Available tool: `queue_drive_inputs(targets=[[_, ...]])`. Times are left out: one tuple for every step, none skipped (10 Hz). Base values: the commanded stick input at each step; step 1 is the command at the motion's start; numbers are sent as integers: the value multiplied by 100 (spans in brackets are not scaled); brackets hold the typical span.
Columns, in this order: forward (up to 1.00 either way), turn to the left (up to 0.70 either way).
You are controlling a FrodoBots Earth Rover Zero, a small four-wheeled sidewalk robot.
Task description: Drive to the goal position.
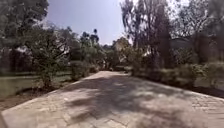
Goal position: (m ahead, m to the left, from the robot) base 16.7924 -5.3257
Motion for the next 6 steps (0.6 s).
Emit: queue_drive_inputs(targets=[[50, 0], [50, 0], [50, 0], [50, 0], [50, 0], [50, 0]])
